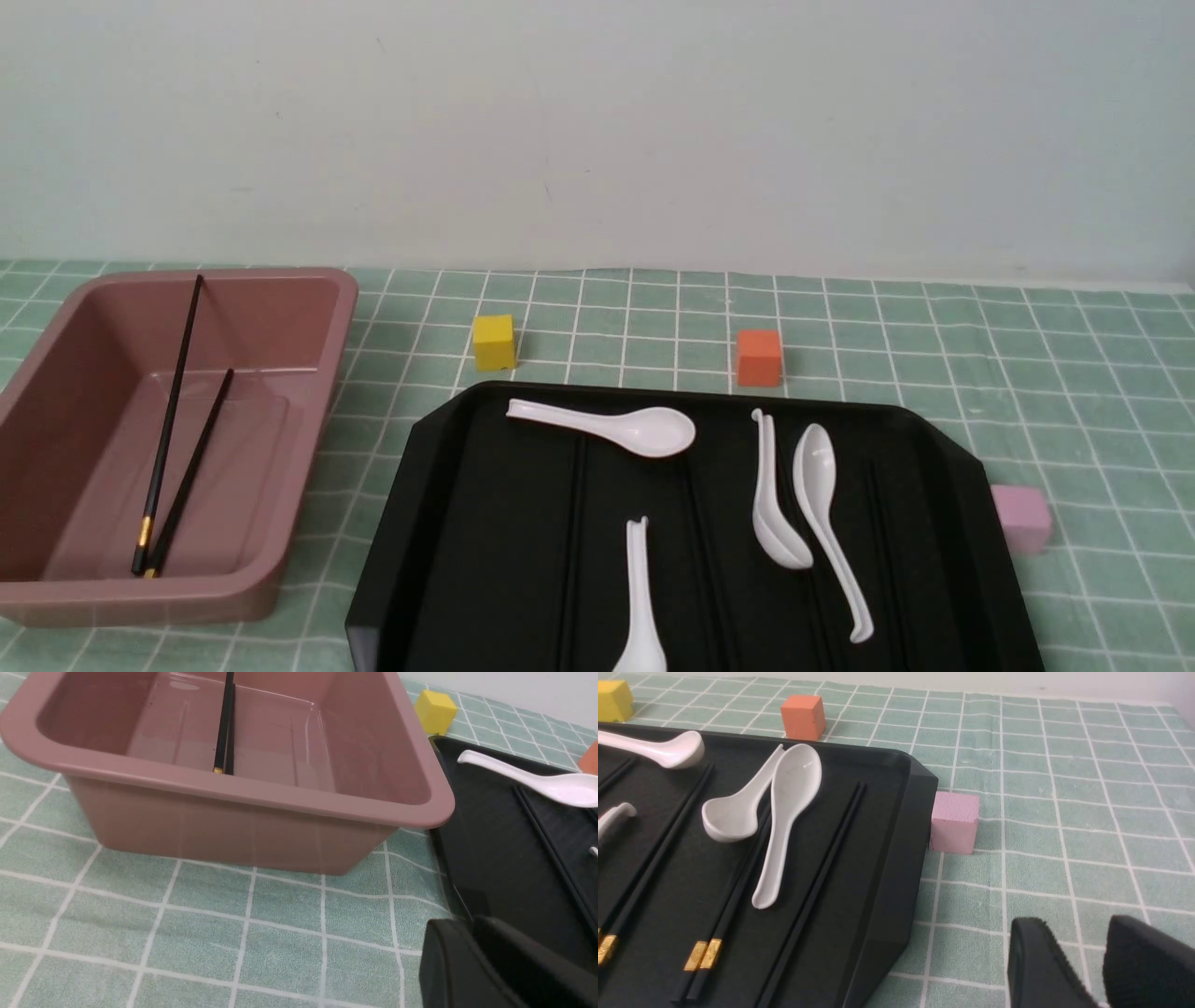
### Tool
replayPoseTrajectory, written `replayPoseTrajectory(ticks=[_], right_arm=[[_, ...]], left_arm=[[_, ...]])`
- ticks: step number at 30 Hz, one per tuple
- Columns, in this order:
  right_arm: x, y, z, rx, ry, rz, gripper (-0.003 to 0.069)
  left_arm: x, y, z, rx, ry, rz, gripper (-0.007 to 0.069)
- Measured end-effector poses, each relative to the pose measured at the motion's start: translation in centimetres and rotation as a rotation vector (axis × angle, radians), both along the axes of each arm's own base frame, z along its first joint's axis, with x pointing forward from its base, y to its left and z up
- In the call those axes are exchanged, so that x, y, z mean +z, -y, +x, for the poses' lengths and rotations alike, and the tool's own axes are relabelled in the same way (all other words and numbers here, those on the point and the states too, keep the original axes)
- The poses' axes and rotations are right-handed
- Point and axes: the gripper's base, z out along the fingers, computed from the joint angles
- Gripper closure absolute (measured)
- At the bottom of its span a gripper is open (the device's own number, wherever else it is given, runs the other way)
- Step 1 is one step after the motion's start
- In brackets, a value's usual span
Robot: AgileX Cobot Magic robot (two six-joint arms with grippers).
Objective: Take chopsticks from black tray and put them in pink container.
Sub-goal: 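Reach over to the black tray and grasp a pair of chopsticks with the left gripper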
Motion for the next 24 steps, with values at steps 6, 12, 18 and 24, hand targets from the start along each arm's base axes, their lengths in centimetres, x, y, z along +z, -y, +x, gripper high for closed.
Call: replayPoseTrajectory(ticks=[6, 12, 18, 24], right_arm=[[0.0, 0.0, 0.0, 0.000, 0.000, 0.000, 0.0419], [0.0, 0.0, 0.0, 0.000, 0.000, 0.000, 0.0419], [0.0, 0.0, 0.0, 0.000, 0.000, 0.000, 0.0419], [0.0, 0.0, 0.0, 0.000, 0.000, 0.000, 0.0419]], left_arm=[[0.0, 0.0, 0.0, 0.000, 0.000, 0.000, 0.0532], [0.3, 0.2, 0.1, 0.007, 0.023, -0.083, 0.0526], [0.9, 1.3, 0.0, 0.056, -0.054, -0.719, 0.0519], [1.8, 2.0, -0.1, 0.082, -0.154, -1.292, 0.0512]])
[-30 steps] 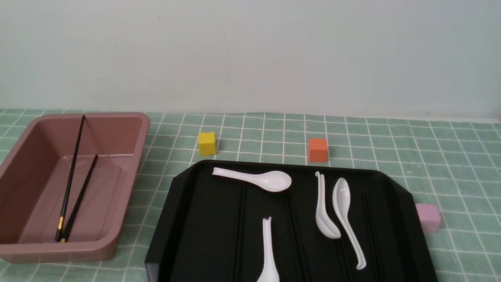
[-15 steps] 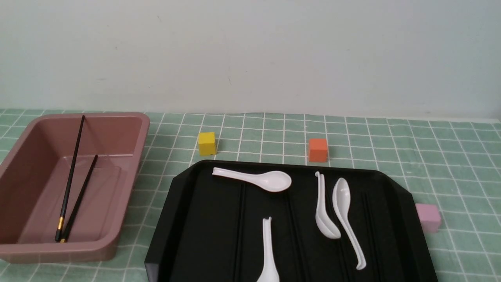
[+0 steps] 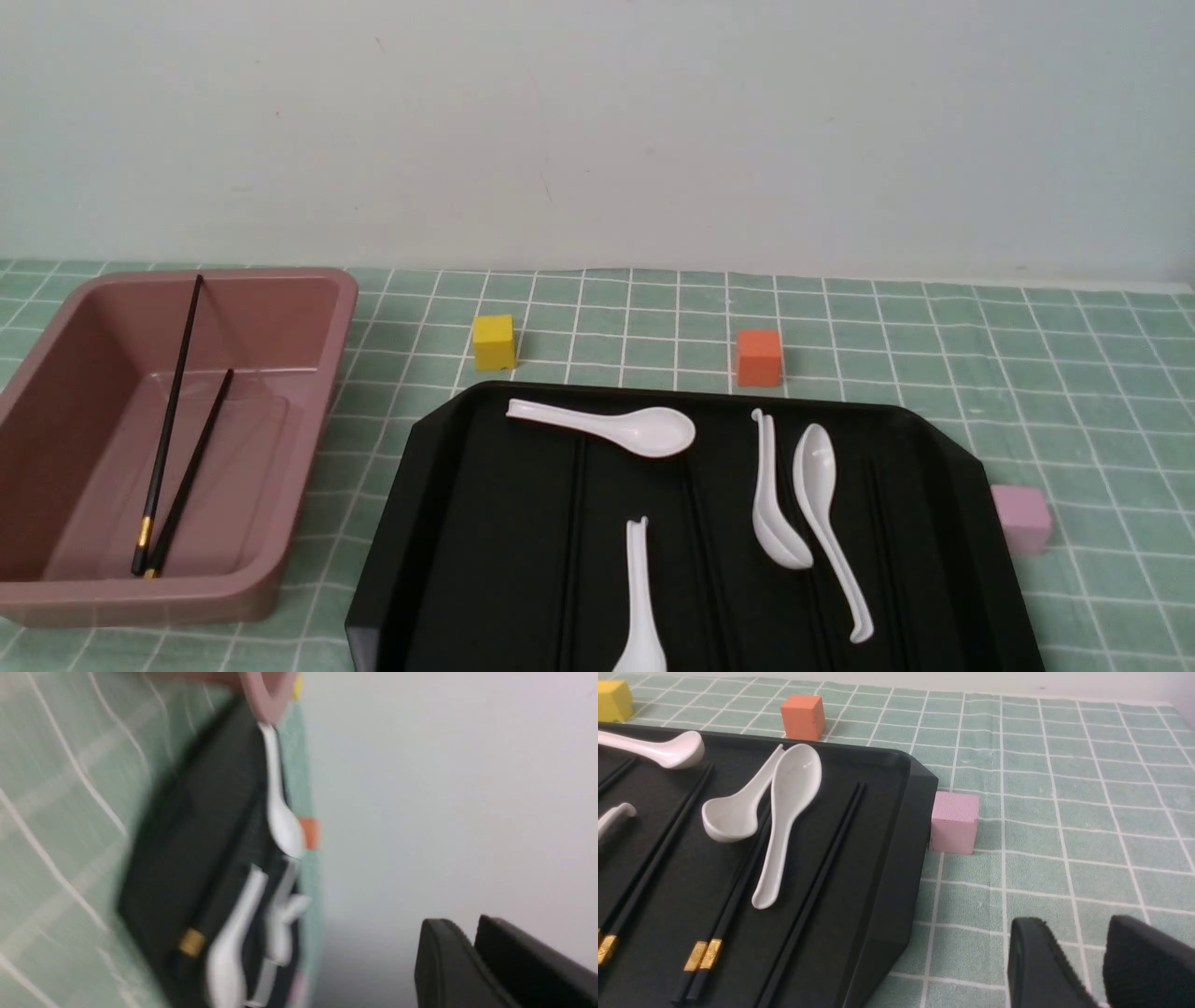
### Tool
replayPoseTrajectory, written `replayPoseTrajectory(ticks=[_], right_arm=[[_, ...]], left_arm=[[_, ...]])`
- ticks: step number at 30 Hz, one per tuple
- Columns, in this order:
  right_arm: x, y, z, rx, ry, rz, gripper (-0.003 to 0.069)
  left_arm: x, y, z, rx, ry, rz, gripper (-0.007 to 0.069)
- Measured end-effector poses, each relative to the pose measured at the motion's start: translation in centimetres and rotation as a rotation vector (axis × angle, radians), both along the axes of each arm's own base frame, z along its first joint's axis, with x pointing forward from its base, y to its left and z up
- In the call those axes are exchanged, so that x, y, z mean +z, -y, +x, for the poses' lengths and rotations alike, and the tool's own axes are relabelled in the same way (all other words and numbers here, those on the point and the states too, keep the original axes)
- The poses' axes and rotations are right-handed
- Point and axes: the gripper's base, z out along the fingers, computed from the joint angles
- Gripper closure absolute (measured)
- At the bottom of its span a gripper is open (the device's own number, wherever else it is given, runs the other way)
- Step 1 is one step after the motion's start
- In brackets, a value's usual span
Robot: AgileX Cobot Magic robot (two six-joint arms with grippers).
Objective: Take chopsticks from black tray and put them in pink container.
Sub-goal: 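Reach over to the black tray and grasp a pair of chopsticks with the left gripper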
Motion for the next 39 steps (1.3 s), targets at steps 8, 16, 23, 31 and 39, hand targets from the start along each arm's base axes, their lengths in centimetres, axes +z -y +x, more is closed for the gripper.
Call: replayPoseTrajectory(ticks=[8, 16, 23, 31, 39], right_arm=[[0.0, 0.0, 0.0, 0.000, 0.000, 0.001, 0.0419], [0.0, 0.0, 0.0, 0.000, 0.000, 0.000, 0.0419], [0.0, 0.0, 0.0, 0.000, 0.000, 0.000, 0.0419], [0.0, 0.0, 0.0, 0.000, 0.000, 0.000, 0.0419], [0.0, 0.0, 0.0, 0.000, 0.000, 0.000, 0.0419]], left_arm=[[1.1, -0.8, 0.3, 0.095, 0.059, -0.142, 0.0519], [10.8, 0.6, 0.1, -0.090, 0.259, 0.365, 0.0637], [10.4, 2.5, 7.2, -0.607, -0.329, 0.765, 0.0637], [5.6, 5.1, 16.1, -0.958, -0.640, 0.873, 0.0637], [0.9, 14.4, 18.4, -1.028, -0.686, 1.009, 0.0624]])
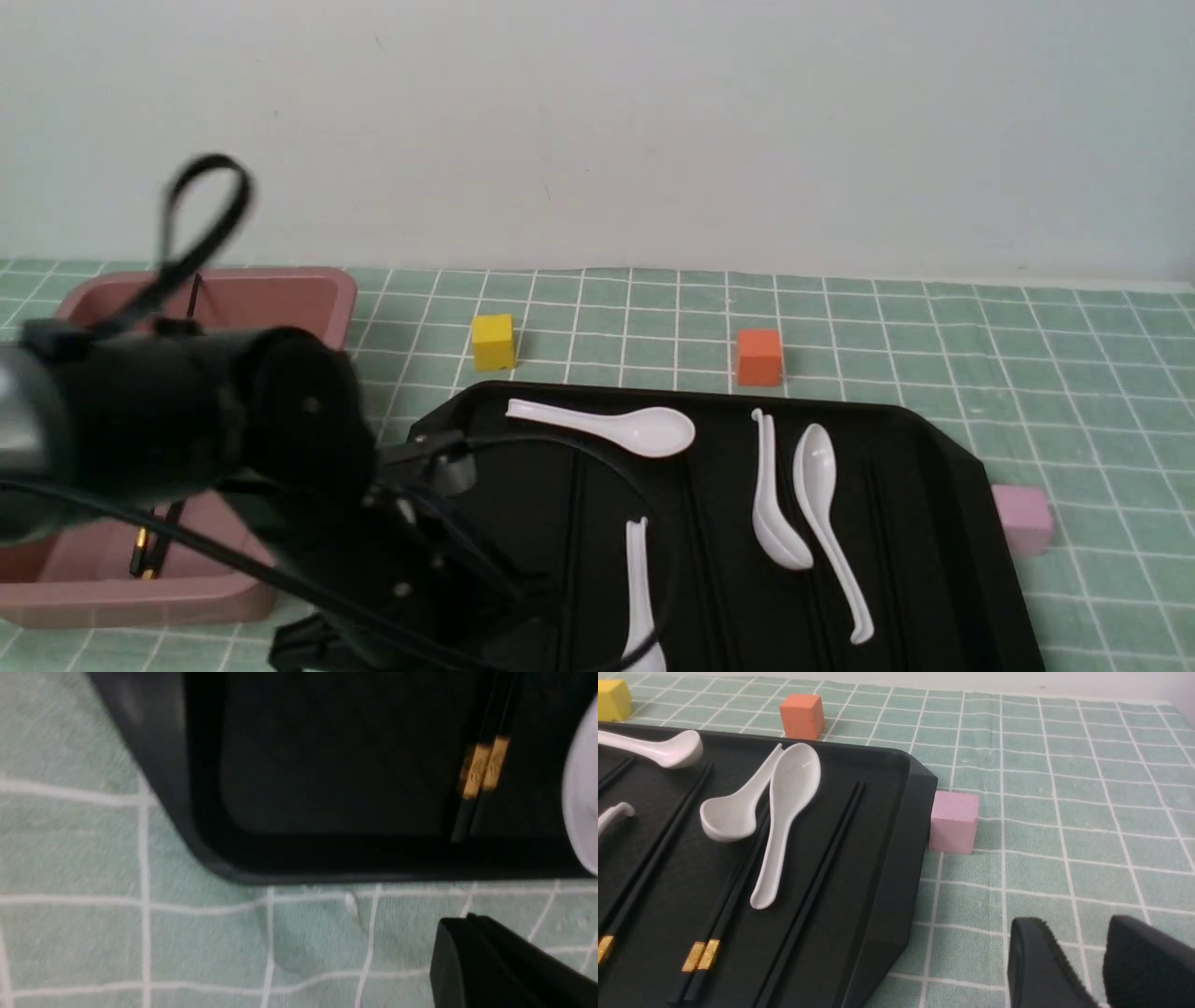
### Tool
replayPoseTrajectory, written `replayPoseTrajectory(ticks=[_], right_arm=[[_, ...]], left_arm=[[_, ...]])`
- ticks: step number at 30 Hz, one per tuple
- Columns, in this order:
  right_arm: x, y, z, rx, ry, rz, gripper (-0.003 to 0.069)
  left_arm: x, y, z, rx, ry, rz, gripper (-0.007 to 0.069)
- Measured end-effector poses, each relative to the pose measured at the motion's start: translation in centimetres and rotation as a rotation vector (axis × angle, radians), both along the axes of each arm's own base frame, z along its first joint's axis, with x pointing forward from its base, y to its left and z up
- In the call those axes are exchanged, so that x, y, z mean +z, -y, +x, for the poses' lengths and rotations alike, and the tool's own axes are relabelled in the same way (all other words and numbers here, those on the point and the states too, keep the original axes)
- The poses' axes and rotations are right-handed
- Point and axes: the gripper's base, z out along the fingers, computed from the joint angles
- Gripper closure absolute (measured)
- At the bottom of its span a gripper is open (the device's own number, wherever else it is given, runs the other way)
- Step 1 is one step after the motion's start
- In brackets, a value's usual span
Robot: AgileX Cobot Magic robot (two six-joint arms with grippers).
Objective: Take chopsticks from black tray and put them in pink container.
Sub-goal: 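Reach over to the black tray and grasp a pair of chopsticks with the left gripper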
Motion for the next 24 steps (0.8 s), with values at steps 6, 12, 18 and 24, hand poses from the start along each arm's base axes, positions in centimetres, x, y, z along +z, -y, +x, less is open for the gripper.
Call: replayPoseTrajectory(ticks=[6, 12, 18, 24], right_arm=[[0.0, 0.0, 0.0, 0.000, 0.000, 0.000, 0.0419], [0.0, 0.0, 0.0, 0.000, 0.000, 0.000, 0.0419], [0.0, 0.0, 0.0, 0.000, 0.000, 0.000, 0.0419], [0.0, 0.0, 0.0, 0.000, 0.000, 0.000, 0.0419]], left_arm=[[-1.3, 3.8, 1.2, -0.001, 0.120, 0.092, 0.0506], [-1.5, 5.2, 2.5, 0.013, 0.176, 0.094, 0.0369], [-3.7, 6.1, 3.6, 0.017, 0.167, 0.105, 0.0315], [-4.8, 6.4, 4.2, -0.001, 0.184, 0.121, 0.0314]])
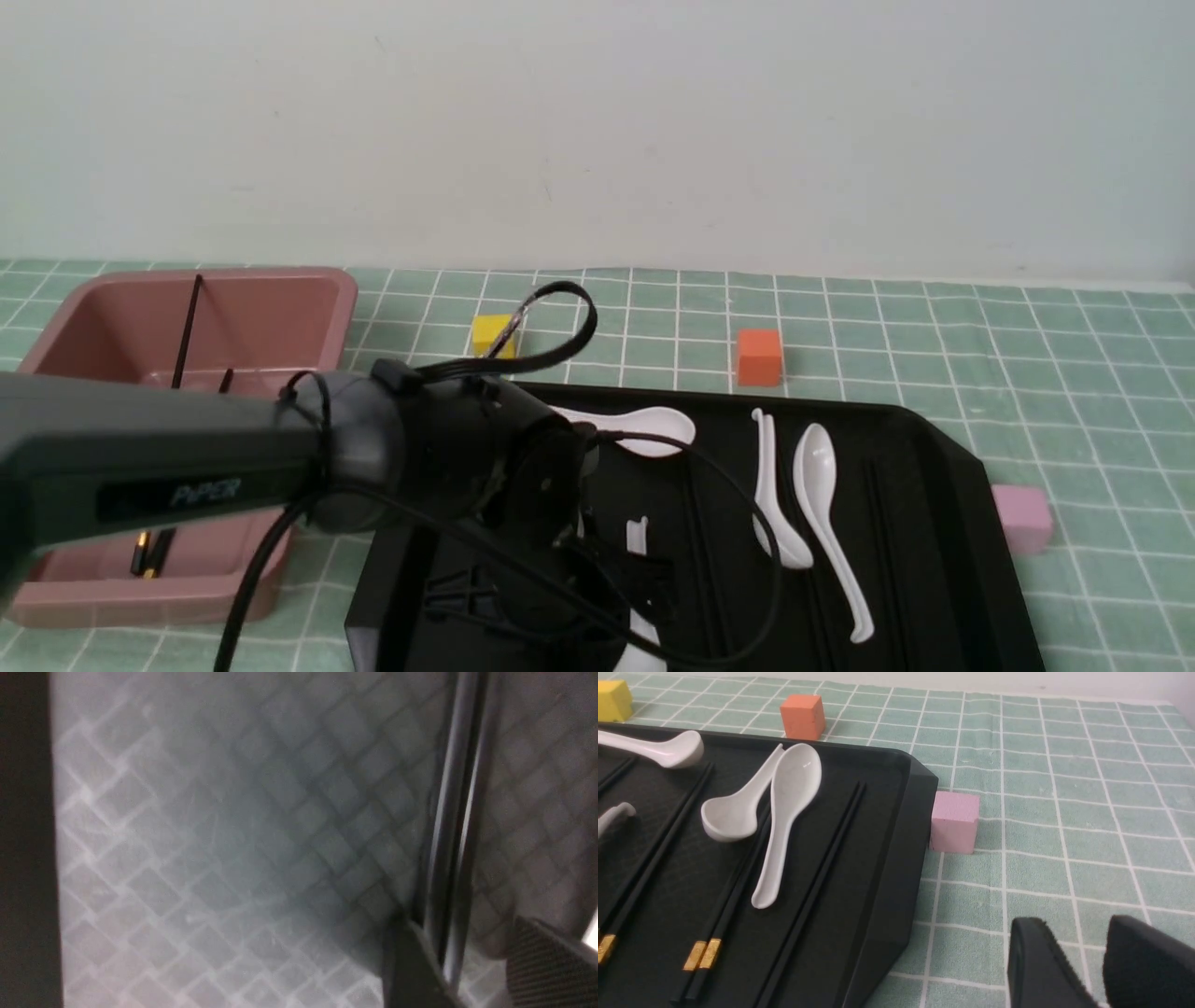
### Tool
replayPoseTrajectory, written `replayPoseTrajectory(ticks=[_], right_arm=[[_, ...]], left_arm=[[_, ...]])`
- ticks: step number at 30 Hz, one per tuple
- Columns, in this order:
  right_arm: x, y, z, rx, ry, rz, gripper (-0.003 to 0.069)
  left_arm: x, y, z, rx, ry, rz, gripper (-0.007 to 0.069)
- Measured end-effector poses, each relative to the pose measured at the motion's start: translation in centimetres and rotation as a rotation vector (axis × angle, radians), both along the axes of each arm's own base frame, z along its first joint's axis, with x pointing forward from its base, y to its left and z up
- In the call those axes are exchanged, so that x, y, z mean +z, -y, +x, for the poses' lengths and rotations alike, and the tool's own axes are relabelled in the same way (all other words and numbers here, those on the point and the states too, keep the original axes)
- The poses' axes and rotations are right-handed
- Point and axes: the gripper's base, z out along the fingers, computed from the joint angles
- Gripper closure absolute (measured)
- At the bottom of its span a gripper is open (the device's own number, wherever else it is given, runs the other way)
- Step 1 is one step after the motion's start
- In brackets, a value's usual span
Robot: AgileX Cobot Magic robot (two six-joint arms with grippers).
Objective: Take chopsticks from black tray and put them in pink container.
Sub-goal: 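Reach over to the black tray and grasp a pair of chopsticks with the left gripper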
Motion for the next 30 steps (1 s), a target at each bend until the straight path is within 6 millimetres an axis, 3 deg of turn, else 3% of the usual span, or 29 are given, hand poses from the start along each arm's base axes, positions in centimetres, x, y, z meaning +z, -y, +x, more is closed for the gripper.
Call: replayPoseTrajectory(ticks=[5, 10, 18, 21, 24, 27, 30], right_arm=[[0.0, 0.0, 0.0, 0.000, 0.000, 0.000, 0.0419], [0.0, 0.0, 0.0, 0.000, 0.000, 0.000, 0.0419], [0.0, 0.0, 0.0, 0.000, 0.000, 0.000, 0.0419], [0.0, 0.0, 0.0, 0.000, 0.000, 0.000, 0.0419], [0.0, 0.0, 0.0, 0.000, 0.000, 0.000, 0.0419], [0.0, 0.0, 0.0, 0.000, 0.000, 0.000, 0.0419], [0.0, 0.0, 0.0, 0.000, 0.000, 0.000, 0.0419]], left_arm=[[-0.2, 0.1, 0.2, -0.009, 0.004, 0.011, 0.0354], [-0.3, -0.1, 0.1, -0.003, -0.007, 0.030, 0.0519], [1.0, -0.6, -0.4, 0.020, -0.002, 0.035, 0.0508], [4.5, -1.4, -1.2, 0.027, 0.032, 0.007, 0.0508], [9.3, -3.2, -1.9, 0.053, 0.117, -0.063, 0.0508], [13.6, -6.4, -2.5, 0.106, 0.200, -0.111, 0.0508], [16.3, -10.7, -2.4, 0.192, 0.262, -0.111, 0.0508]])
